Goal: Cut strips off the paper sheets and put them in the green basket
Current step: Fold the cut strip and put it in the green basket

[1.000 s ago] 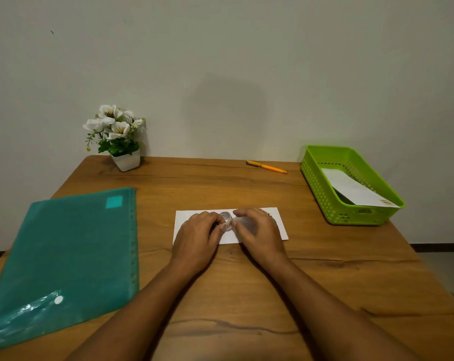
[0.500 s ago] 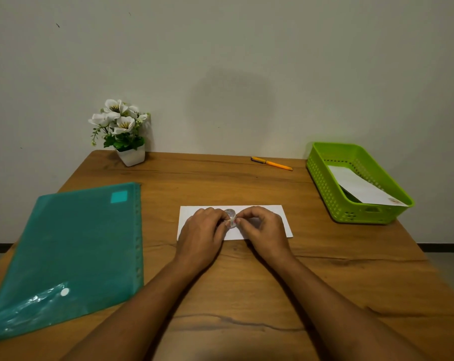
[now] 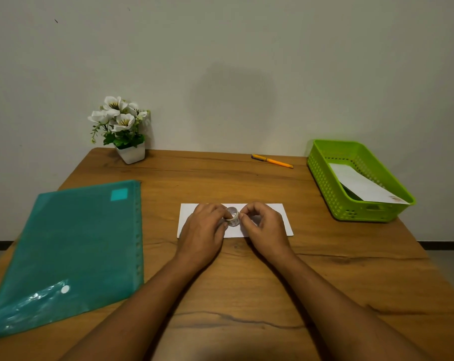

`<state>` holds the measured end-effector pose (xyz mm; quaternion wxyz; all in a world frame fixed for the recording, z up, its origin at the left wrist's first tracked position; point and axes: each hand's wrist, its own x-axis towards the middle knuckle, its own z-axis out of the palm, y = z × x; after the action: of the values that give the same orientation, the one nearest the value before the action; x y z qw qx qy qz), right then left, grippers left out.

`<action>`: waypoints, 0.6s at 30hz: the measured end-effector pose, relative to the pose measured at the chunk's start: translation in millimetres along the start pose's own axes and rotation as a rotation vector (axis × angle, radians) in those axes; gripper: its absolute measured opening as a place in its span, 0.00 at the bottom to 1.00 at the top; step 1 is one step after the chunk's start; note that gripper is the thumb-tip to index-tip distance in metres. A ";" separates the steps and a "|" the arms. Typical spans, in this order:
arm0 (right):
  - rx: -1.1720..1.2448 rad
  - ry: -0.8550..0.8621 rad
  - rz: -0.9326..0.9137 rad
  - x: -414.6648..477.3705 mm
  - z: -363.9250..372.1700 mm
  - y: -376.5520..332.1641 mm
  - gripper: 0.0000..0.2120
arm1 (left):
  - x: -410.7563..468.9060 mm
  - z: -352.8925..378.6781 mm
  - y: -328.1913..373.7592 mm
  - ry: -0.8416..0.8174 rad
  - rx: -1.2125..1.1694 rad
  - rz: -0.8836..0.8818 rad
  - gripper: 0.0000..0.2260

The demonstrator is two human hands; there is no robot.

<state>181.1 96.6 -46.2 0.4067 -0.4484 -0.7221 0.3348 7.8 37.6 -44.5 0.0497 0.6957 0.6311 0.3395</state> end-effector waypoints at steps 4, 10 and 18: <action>0.006 0.012 0.002 0.0 -1.3 -0.4 0.04 | 0.8 -2.0 2.2 0.016 -0.004 -0.034 0.06; -0.001 0.009 0.009 -1.0 -1.7 -2.1 0.05 | 1.7 0.2 1.1 0.054 0.028 -0.111 0.05; -0.017 -0.003 0.024 -0.7 -1.4 -1.7 0.04 | 0.4 -0.7 1.2 0.082 0.022 -0.150 0.06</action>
<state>181.9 95.4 -44.3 0.3978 -0.4597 -0.7202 0.3342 8.4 37.4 -43.2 0.0415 0.6324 0.6868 0.3560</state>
